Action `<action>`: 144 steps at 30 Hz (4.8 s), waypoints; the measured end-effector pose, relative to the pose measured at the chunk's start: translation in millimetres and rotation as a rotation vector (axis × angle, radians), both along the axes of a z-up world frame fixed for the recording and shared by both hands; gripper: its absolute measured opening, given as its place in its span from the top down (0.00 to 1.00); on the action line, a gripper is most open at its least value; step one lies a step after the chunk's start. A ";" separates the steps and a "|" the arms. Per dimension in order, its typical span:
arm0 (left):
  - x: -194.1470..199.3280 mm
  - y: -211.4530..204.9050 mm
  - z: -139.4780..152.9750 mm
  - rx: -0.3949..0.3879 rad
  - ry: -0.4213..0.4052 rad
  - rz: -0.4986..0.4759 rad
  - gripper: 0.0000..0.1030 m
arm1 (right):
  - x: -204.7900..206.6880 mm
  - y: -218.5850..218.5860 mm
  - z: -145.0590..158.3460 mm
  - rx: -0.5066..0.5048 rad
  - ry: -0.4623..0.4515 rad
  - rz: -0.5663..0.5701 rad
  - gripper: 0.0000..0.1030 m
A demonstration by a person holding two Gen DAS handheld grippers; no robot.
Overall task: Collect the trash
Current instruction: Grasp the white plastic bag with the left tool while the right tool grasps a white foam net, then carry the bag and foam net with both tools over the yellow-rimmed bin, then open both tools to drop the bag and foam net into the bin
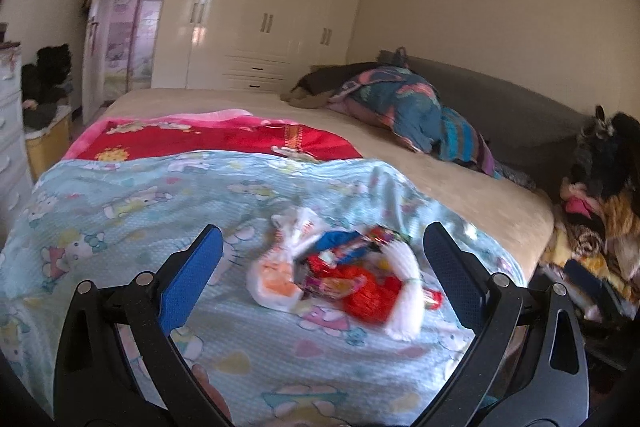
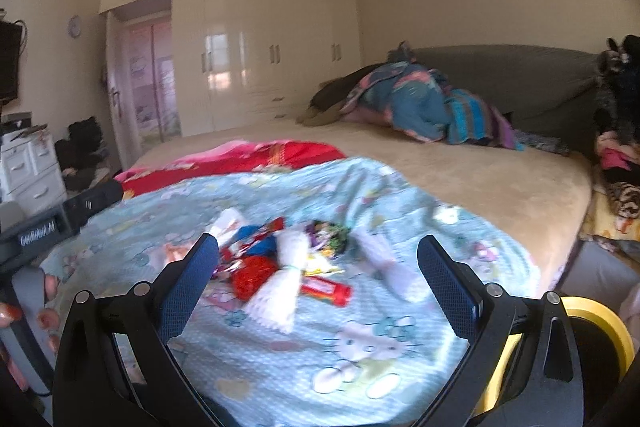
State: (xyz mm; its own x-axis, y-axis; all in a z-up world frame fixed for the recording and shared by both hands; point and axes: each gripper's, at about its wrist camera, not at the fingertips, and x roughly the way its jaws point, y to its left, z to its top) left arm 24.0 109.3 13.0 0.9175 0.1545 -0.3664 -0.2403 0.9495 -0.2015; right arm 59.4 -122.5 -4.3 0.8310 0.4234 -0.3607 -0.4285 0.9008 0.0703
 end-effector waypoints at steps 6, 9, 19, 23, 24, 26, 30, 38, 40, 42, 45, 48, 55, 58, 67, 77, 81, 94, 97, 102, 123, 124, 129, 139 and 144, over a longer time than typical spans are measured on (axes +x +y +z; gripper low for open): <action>12.1 28.6 -8.8 0.004 0.038 0.069 0.10 | 21.3 25.8 -12.3 -0.049 0.050 0.053 0.06; 23.8 41.4 -19.3 -0.007 0.075 0.075 0.10 | 35.0 35.4 -20.8 -0.069 0.084 0.072 0.06; 74.2 69.8 -71.4 -0.108 0.248 0.038 0.10 | 74.1 58.7 -63.2 -0.087 0.292 0.129 0.26; 89.2 79.1 -96.1 -0.175 0.303 0.022 0.10 | 82.4 63.6 -78.5 -0.083 0.353 0.144 0.35; 91.3 81.4 -103.0 -0.196 0.315 0.021 0.10 | 84.6 64.2 -81.7 -0.078 0.370 0.149 0.37; 94.6 83.4 -110.3 -0.217 0.319 0.014 0.11 | 88.5 65.9 -88.6 -0.067 0.402 0.160 0.40; 98.2 84.0 -120.4 -0.265 0.322 -0.016 0.21 | 92.2 68.2 -98.9 -0.055 0.444 0.177 0.59; 107.8 79.2 -129.0 -0.303 0.347 -0.055 0.54 | 83.7 57.4 -97.7 -0.023 0.435 0.209 0.80; 108.7 76.7 -128.4 -0.302 0.347 -0.064 0.58 | 82.0 55.0 -94.9 -0.019 0.428 0.214 0.81; 109.1 73.8 -127.2 -0.296 0.347 -0.075 0.64 | 80.0 52.9 -92.2 -0.010 0.425 0.221 0.82; 108.0 73.7 -125.1 -0.291 0.344 -0.072 0.73 | 76.1 51.4 -86.7 -0.004 0.413 0.223 0.83; 102.4 73.7 -119.2 -0.272 0.329 -0.063 0.78 | 72.3 49.7 -80.3 0.001 0.404 0.227 0.83; 82.8 70.6 -85.5 -0.240 0.243 -0.052 0.80 | 62.2 40.6 -66.3 0.011 0.374 0.226 0.83; 77.1 64.4 -70.0 -0.225 0.210 -0.069 0.80 | 60.6 35.3 -60.9 0.014 0.363 0.217 0.83; 71.1 30.0 -36.4 -0.188 0.167 -0.156 0.80 | 52.9 14.9 -43.9 0.033 0.329 0.184 0.83; 66.7 -5.6 -21.3 -0.149 0.156 -0.244 0.80 | 43.4 -16.3 -29.6 0.053 0.308 0.123 0.83; 65.3 -21.8 -17.1 -0.134 0.157 -0.276 0.80 | 38.2 -34.3 -25.8 0.056 0.302 0.080 0.83; 66.2 -71.4 -15.1 -0.088 0.175 -0.396 0.80 | 30.1 -101.0 -25.7 0.064 0.303 -0.081 0.83; 66.4 -81.5 -17.7 -0.078 0.185 -0.425 0.80 | 27.7 -117.5 -25.8 0.063 0.305 -0.118 0.83; 67.5 -100.2 -22.4 -0.062 0.201 -0.472 0.80 | 21.9 -144.4 -31.6 0.058 0.317 -0.185 0.83; 72.1 -216.5 -44.2 0.065 0.302 -0.729 0.80 | -16.6 -255.8 -64.5 0.018 0.425 -0.389 0.83; 70.9 -221.2 -46.1 0.071 0.308 -0.742 0.80 | -17.3 -260.3 -64.4 0.017 0.425 -0.392 0.83; 68.4 -253.9 -57.6 0.108 0.341 -0.813 0.80 | -24.1 -278.3 -65.6 0.014 0.434 -0.419 0.83; 69.1 -300.0 -81.3 0.143 0.408 -0.892 0.76 | -33.7 -301.7 -74.0 0.033 0.469 -0.459 0.80; 68.3 -304.1 -84.9 0.121 0.384 -0.912 0.49 | -33.7 -302.5 -76.1 0.031 0.462 -0.481 0.56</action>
State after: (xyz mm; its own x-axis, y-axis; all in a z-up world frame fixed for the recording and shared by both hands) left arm 92.3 -194.8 -71.8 0.5263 -0.4949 -0.6914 0.5629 0.8123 -0.1529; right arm 25.7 -425.0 -80.4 0.6932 0.0598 -0.7182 0.1014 0.9785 0.1794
